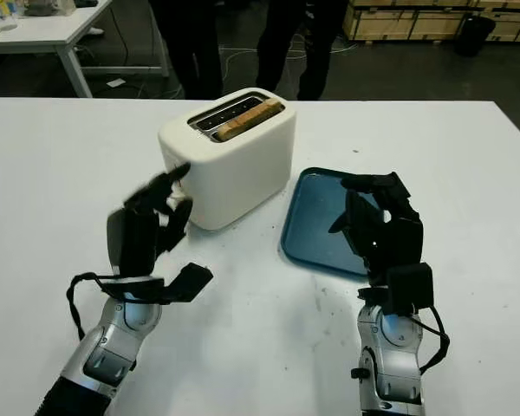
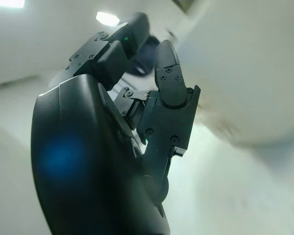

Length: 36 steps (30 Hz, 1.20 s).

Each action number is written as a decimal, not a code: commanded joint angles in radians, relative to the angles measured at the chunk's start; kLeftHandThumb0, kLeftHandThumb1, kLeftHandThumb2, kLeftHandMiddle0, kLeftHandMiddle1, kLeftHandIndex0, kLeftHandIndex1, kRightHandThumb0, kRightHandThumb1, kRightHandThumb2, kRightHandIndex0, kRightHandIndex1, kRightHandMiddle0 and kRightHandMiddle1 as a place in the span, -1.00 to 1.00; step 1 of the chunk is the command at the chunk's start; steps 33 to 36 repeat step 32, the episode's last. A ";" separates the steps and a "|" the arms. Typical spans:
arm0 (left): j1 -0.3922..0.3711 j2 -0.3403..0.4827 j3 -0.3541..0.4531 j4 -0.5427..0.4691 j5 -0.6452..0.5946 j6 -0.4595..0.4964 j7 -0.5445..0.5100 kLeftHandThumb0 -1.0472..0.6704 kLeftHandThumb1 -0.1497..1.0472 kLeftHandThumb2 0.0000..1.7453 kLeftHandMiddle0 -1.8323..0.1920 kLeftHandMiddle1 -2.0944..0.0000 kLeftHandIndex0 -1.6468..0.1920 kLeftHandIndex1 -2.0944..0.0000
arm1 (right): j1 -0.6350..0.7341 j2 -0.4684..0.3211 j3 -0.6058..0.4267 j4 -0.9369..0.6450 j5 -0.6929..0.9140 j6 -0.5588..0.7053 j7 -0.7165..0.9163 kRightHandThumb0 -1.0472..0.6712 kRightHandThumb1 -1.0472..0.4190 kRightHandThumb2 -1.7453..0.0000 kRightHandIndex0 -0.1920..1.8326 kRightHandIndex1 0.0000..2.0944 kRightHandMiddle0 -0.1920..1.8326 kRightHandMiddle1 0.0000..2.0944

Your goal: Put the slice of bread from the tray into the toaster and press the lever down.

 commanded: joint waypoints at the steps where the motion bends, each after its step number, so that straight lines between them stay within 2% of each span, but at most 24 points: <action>1: -0.013 0.011 0.030 -0.022 0.019 -0.017 0.009 -0.13 0.79 -0.29 0.03 -0.67 -0.14 0.73 | -0.013 0.002 0.004 0.008 0.001 -0.024 0.007 -0.34 -0.83 0.62 0.03 0.67 -0.23 0.55; 5: -0.027 0.026 0.071 -0.044 0.033 -0.028 -0.001 -0.13 0.79 -0.33 0.01 -0.67 -0.16 0.72 | -0.018 0.005 0.006 0.020 0.002 -0.038 0.010 -0.33 -0.83 0.62 0.03 0.67 -0.24 0.55; 8: -0.034 0.022 0.101 -0.055 -0.006 -0.049 -0.016 -0.11 0.78 -0.36 0.01 -0.67 -0.20 0.71 | -0.019 0.007 0.010 0.016 -0.003 -0.031 0.005 -0.34 -0.83 0.62 0.02 0.67 -0.23 0.54; 12: -0.012 -0.009 0.143 -0.106 -0.257 -0.065 -0.193 -0.21 0.79 -0.40 0.16 -0.67 -0.21 0.66 | -0.035 0.021 0.007 0.034 -0.004 -0.040 -0.010 -0.33 -0.83 0.63 0.03 0.67 -0.23 0.54; 14: 0.004 -0.021 0.161 -0.123 -0.365 -0.060 -0.275 -0.21 0.79 -0.46 0.23 -0.65 -0.04 0.35 | -0.053 0.027 0.005 0.054 -0.014 -0.039 -0.028 -0.34 -0.83 0.64 0.03 0.67 -0.23 0.55; 15: 0.009 -0.027 0.168 -0.121 -0.390 -0.063 -0.295 -0.22 0.79 -0.52 0.23 -0.61 0.07 0.12 | -0.063 0.028 0.003 0.068 -0.017 -0.041 -0.034 -0.34 -0.83 0.65 0.00 0.67 -0.23 0.51; 16: 0.012 -0.034 0.174 -0.114 -0.401 -0.069 -0.304 -0.23 0.79 -0.55 0.24 -0.61 0.13 0.00 | -0.073 0.028 0.000 0.083 -0.020 -0.044 -0.038 -0.33 -0.83 0.65 -0.02 0.67 -0.23 0.50; 21: 0.044 -0.085 0.194 -0.054 -0.417 -0.129 -0.300 -0.29 0.79 -0.69 0.25 -0.66 0.30 -0.44 | -0.147 0.028 -0.016 0.181 -0.018 -0.089 -0.048 -0.34 -0.83 0.68 -0.11 0.67 -0.24 0.36; 24: 0.066 -0.117 0.199 -0.031 -0.390 -0.138 -0.280 -0.30 0.79 -0.68 0.18 -0.67 0.33 -0.58 | -0.178 0.025 -0.028 0.216 -0.018 -0.122 -0.054 -0.37 -0.83 0.70 -0.09 0.65 -0.17 0.23; 28: 0.080 -0.142 0.201 -0.016 -0.371 -0.132 -0.274 -0.32 0.79 -0.68 0.07 -0.67 0.29 -0.66 | -0.187 0.022 -0.041 0.237 -0.023 -0.158 -0.059 -0.38 -0.83 0.70 -0.09 0.62 -0.13 0.12; 31: 0.079 -0.152 0.201 -0.006 -0.369 -0.140 -0.276 -0.33 0.79 -0.67 0.05 -0.67 0.30 -0.67 | -0.183 0.022 -0.043 0.240 -0.025 -0.172 -0.059 -0.37 -0.83 0.69 -0.08 0.61 -0.10 0.03; 36: 0.077 -0.154 0.202 -0.002 -0.369 -0.147 -0.277 -0.33 0.79 -0.67 0.05 -0.67 0.30 -0.67 | -0.179 0.024 -0.043 0.237 -0.026 -0.172 -0.061 -0.36 -0.83 0.69 -0.07 0.60 -0.09 0.01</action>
